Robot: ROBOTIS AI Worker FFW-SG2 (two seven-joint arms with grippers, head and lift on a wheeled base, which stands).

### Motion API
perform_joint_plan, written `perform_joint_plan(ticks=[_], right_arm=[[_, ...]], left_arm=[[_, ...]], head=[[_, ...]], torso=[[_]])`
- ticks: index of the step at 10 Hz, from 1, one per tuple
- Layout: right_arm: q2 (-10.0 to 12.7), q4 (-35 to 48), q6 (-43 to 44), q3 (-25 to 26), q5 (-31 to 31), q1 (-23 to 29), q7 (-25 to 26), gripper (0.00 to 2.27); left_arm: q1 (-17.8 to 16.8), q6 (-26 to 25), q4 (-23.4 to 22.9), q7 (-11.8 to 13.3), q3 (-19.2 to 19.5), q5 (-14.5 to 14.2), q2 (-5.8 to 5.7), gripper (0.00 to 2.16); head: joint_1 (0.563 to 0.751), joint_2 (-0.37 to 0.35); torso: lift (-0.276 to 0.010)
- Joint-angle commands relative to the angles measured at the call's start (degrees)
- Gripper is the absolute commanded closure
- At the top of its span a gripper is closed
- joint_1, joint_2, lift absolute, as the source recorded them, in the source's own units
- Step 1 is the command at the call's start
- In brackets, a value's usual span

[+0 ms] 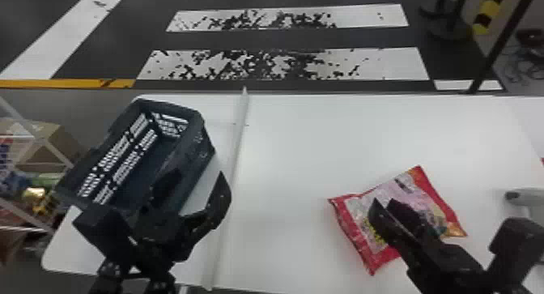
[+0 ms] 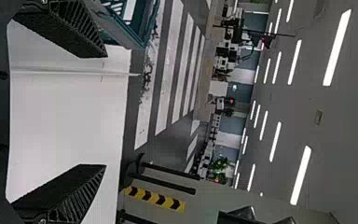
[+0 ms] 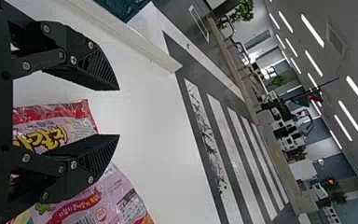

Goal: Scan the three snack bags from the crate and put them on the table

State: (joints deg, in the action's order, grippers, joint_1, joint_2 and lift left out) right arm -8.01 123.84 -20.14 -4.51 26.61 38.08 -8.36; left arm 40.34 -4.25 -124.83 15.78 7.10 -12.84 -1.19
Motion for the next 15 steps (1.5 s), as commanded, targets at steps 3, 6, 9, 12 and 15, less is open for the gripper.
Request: perform_joint_plan(ticks=[3, 6, 9, 12, 15], right_arm=[[1.7, -3.1, -11.6, -1.0, 2.0, -0.5, -3.5, 2.21], [1.7, -2.7, -11.8, -1.6, 1.9, 0.8, -4.0, 2.21], [1.7, -3.7, -14.1, -1.1, 0.7, 0.8, -1.4, 2.21], [1.7, -3.5, -15.3, 1.6, 1.9, 1.3, 4.8, 2.21], [2.6, -3.2, -14.8, 5.5, 4.2, 1.6, 6.5, 2.21]], left_arm=[[-0.2, 2.2, 2.3, 0.5, 0.2, -1.0, -0.22, 0.03], [-0.3, 3.4, 4.3, 1.4, -0.1, -1.0, -0.22, 0.03], [-0.3, 5.0, 4.9, 1.6, -0.5, -1.0, -0.13, 0.03], [-0.5, 5.7, 5.5, 1.9, -0.6, -1.0, -0.13, 0.03], [-0.4, 6.2, 5.6, 2.3, -0.7, -1.2, -0.13, 0.03]], head=[[0.695, 0.206], [0.695, 0.262], [0.695, 0.266], [0.695, 0.223], [0.695, 0.142]], torso=[[-0.094], [-0.094], [-0.094], [-0.094], [-0.094]])
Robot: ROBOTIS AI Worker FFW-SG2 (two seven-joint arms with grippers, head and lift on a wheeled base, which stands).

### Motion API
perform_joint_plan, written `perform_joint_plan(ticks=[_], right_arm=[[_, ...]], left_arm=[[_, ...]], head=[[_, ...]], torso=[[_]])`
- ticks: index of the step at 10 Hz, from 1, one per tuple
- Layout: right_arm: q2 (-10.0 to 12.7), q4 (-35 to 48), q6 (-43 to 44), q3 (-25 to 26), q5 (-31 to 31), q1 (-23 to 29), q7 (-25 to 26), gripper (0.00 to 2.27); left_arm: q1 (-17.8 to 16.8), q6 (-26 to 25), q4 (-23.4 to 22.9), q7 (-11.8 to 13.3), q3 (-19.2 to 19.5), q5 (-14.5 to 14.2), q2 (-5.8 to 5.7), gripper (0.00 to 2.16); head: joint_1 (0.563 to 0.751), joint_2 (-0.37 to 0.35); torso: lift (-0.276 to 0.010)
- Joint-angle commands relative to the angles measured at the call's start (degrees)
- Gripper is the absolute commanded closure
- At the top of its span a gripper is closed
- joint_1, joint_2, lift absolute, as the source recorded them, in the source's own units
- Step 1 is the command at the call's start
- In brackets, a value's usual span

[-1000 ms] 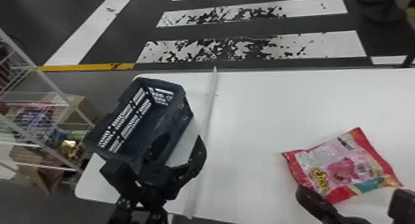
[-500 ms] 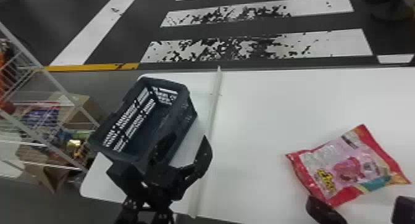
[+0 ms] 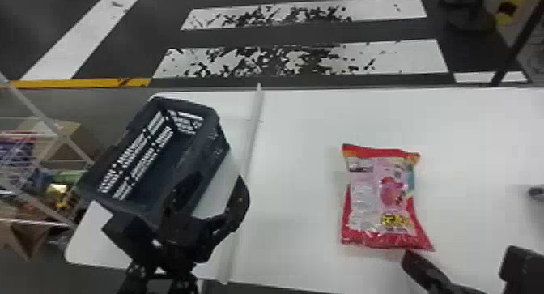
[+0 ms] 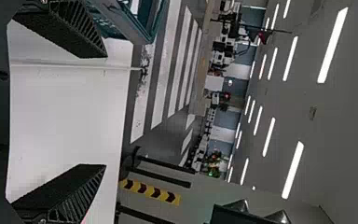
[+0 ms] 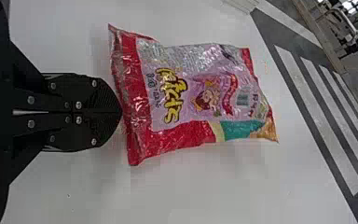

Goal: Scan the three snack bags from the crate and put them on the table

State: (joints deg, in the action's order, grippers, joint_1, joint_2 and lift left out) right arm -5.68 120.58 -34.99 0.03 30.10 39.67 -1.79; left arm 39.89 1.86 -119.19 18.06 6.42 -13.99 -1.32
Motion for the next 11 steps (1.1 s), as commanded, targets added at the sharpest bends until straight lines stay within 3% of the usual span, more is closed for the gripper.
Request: perform_joint_plan(ticks=[1, 4, 6, 8, 11], right_arm=[[0.1, 1.9, -1.7, 1.9, 2.7, 1.1, -0.5, 2.21], [0.5, 11.4, -13.7, 3.1, 6.3, 3.0, -2.7, 2.21], [2.3, 10.6, -13.1, 3.6, 4.7, -2.6, -5.8, 2.21], [2.6, 7.4, -2.2, 3.0, -1.4, -6.4, -6.5, 2.21], [2.6, -2.1, 7.8, -0.4, -10.8, -12.5, -7.2, 2.21]], left_arm=[[0.0, 0.1, 0.0, 0.2, 0.0, -0.3, 0.00, 0.03], [0.3, 0.3, 0.2, 0.9, -0.5, -0.3, 0.26, 0.03], [1.3, 1.2, -0.8, 0.9, -0.7, -0.3, 0.26, 0.02], [2.1, 0.8, -3.6, 0.9, -1.2, 0.3, -0.18, 0.02], [2.7, -8.3, -8.6, -0.8, -1.1, 1.5, -0.27, 0.02]], head=[[0.695, 0.132], [0.695, 0.141], [0.695, 0.172], [0.695, 0.158], [0.695, 0.077]], torso=[[-0.094], [-0.094], [-0.094], [-0.094], [-0.094]])
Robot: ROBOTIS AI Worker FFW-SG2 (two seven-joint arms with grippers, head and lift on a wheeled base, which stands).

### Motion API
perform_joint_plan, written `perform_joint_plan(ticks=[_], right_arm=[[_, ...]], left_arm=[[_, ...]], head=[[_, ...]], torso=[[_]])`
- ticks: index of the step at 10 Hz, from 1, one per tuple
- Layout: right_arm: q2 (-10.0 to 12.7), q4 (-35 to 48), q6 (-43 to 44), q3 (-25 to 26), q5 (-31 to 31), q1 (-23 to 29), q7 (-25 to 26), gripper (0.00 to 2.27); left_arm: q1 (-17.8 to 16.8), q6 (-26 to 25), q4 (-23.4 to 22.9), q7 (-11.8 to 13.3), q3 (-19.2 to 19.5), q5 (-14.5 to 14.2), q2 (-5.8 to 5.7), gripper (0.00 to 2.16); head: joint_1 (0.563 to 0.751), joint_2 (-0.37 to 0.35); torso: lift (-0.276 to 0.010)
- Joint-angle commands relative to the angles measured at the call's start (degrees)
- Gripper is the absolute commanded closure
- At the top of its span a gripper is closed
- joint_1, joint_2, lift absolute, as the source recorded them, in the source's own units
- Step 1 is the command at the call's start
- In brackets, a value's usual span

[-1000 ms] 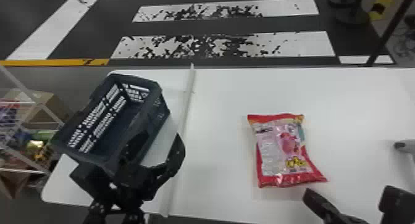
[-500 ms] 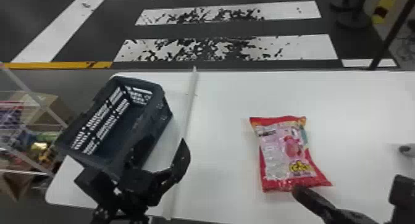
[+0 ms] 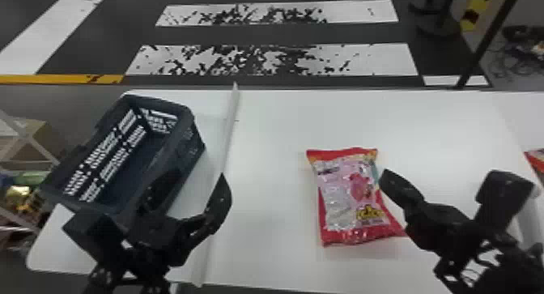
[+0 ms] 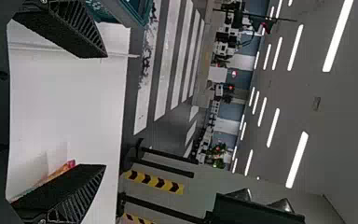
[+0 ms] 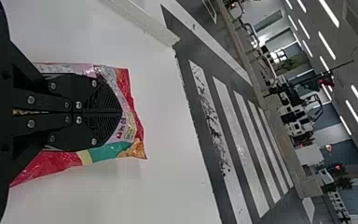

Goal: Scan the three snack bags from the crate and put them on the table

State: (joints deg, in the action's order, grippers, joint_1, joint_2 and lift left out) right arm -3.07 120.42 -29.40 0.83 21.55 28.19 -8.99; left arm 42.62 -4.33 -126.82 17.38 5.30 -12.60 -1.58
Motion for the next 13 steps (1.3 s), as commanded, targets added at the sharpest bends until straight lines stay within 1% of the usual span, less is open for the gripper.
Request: perform_joint_plan(ticks=[1, 2, 3, 4, 5, 7, 10, 12, 13], right_arm=[[0.0, -4.6, 5.9, -3.2, -4.9, -1.6, 0.0, 2.21], [-0.1, -7.2, 9.7, -5.7, -8.4, -2.7, 0.1, 2.21], [-0.1, -9.4, 13.3, -7.4, -10.7, -3.5, 0.2, 2.21], [-0.1, -10.9, 15.0, -9.0, -12.7, -4.3, 0.2, 2.21], [-0.1, -12.5, 17.0, -10.4, -14.4, -4.8, 0.8, 2.21], [0.0, -16.2, 20.3, -12.8, -16.9, -5.8, 3.1, 2.21], [0.0, -23.8, 21.5, -15.0, -20.1, -9.5, 5.8, 2.21], [0.1, -28.4, 21.5, -15.2, -20.7, -11.8, 8.1, 2.21], [0.1, -29.5, 21.7, -15.0, -20.5, -11.9, 10.0, 2.21]], left_arm=[[0.4, -4.9, -2.5, -0.9, 0.1, 0.4, 0.00, 0.02], [1.0, -5.5, -3.4, -1.7, 0.6, 0.3, 0.00, 0.02], [1.8, -5.6, -4.1, -1.8, 1.2, 0.2, -0.09, 0.02], [2.4, -5.6, -4.6, -2.1, 1.7, -0.1, -0.27, 0.02], [2.7, -5.6, -4.8, -2.2, 2.3, -0.7, -0.36, 0.02], [2.8, -5.8, -4.9, -2.2, 2.4, -1.4, -0.36, 0.02], [2.6, -6.2, -4.8, -2.3, 2.3, -1.5, -0.18, 0.02], [2.6, -6.2, -4.8, -2.3, 2.4, -1.5, -0.36, 0.02], [2.6, -6.2, -4.6, -2.2, 2.6, -1.5, -0.36, 0.02]], head=[[0.695, 0.068], [0.695, 0.075], [0.695, 0.095], [0.695, 0.107], [0.695, 0.135], [0.695, 0.174], [0.695, 0.196], [0.695, 0.197], [0.695, 0.192]], torso=[[-0.094], [-0.094], [-0.094], [-0.094], [-0.094], [-0.094], [-0.094], [-0.094], [-0.094]])
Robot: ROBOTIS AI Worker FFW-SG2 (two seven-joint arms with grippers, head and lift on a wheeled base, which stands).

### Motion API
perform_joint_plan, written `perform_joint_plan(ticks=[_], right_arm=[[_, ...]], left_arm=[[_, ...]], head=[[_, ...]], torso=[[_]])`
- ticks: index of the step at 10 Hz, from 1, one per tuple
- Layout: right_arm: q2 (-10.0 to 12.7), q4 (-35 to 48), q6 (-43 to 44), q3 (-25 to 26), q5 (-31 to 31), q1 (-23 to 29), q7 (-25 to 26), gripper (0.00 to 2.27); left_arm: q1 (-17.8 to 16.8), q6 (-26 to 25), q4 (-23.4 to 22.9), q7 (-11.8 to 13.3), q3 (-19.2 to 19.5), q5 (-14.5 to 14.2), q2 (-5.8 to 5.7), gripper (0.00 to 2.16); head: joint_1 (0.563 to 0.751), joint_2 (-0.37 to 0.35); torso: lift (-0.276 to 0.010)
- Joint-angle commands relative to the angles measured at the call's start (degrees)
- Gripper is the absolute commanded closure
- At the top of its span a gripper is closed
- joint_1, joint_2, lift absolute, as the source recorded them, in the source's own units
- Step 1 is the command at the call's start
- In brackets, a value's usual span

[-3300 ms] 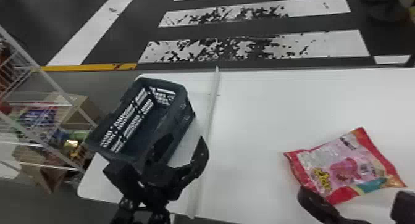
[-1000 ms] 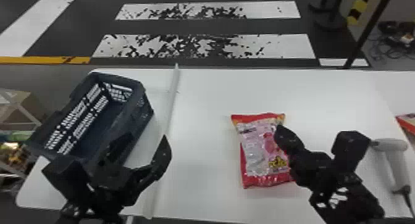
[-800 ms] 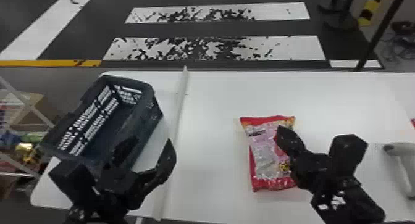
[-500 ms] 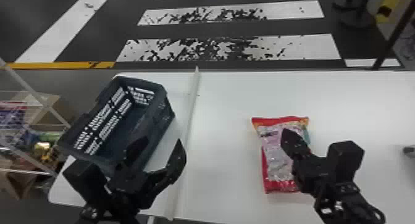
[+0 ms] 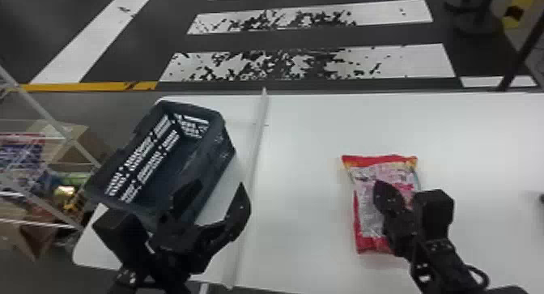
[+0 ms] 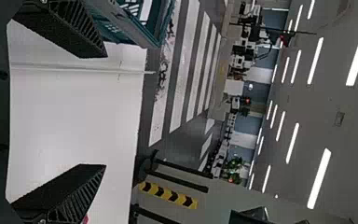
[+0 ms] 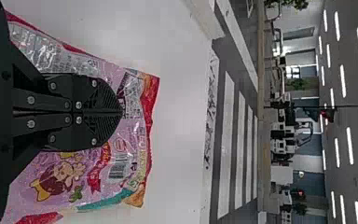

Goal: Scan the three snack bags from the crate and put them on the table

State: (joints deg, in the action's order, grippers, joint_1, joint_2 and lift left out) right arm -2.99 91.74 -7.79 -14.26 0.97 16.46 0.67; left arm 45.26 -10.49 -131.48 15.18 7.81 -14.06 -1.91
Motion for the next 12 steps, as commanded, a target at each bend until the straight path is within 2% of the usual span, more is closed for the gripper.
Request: perform_joint_plan(ticks=[1, 3, 7, 11, 12], right_arm=[[-0.1, -1.6, 0.8, 1.0, 0.5, 0.1, 1.6, 2.21], [-0.1, -1.5, 2.4, 3.9, 1.2, 1.9, 2.5, 2.21], [-0.5, -0.3, 5.4, 7.8, 2.4, 5.2, 2.4, 2.21], [-1.8, 2.4, 5.9, 8.9, 2.7, 7.9, 2.3, 2.21], [-1.7, 5.8, 6.4, 8.5, 2.7, 9.5, 2.2, 2.21]], left_arm=[[-0.3, 0.2, 0.4, 0.1, 0.1, -0.2, -0.03, 0.02], [-1.3, 0.2, 1.6, 0.4, -0.4, -0.3, -0.03, 0.02], [-3.2, 0.2, 3.8, 0.6, -1.5, -0.4, -0.20, 0.02], [-4.5, 0.3, 5.7, 0.9, -2.1, -0.7, -0.29, 0.02], [-4.8, 0.3, 6.0, 0.9, -2.1, -0.9, -0.29, 0.02]], head=[[0.695, 0.182], [0.695, 0.156], [0.695, 0.056], [0.695, 0.012], [0.695, 0.008]], torso=[[-0.094], [-0.094], [-0.094], [-0.094], [-0.094]])
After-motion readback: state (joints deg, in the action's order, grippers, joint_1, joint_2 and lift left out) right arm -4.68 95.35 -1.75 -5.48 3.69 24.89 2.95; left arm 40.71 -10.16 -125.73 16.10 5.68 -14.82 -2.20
